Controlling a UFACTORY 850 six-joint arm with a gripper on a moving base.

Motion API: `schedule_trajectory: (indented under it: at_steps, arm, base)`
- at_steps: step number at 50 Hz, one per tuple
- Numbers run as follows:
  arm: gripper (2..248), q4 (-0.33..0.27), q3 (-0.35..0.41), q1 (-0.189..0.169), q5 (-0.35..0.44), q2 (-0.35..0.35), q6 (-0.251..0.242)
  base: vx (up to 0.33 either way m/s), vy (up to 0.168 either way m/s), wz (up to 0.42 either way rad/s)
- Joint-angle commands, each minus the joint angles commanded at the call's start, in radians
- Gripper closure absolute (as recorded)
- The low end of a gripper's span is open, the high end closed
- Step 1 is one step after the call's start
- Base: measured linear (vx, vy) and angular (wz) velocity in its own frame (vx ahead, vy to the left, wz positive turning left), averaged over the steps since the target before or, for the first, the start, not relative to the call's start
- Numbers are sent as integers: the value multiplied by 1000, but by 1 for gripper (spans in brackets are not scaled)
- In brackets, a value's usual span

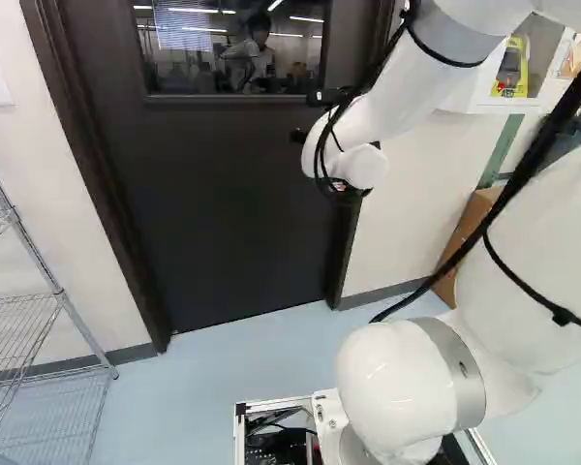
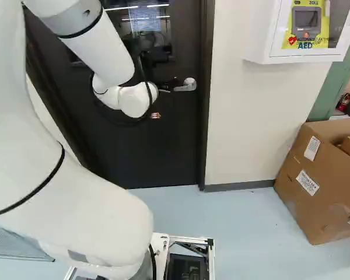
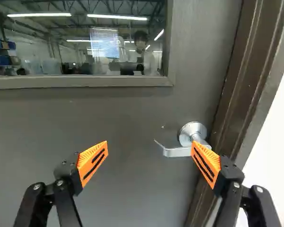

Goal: Open the door and move inside

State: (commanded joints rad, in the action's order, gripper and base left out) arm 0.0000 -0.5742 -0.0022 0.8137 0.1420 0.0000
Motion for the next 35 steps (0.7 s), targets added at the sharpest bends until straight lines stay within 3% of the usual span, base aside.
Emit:
schedule_trajectory:
  at_steps: [21, 35]
  arm:
    - [3, 0, -109, 10, -95, -69, 0]
    - [3, 0, -146, 12, -109, -108, 0]
  base:
    - [0, 0, 0]
    - [0, 0, 0]
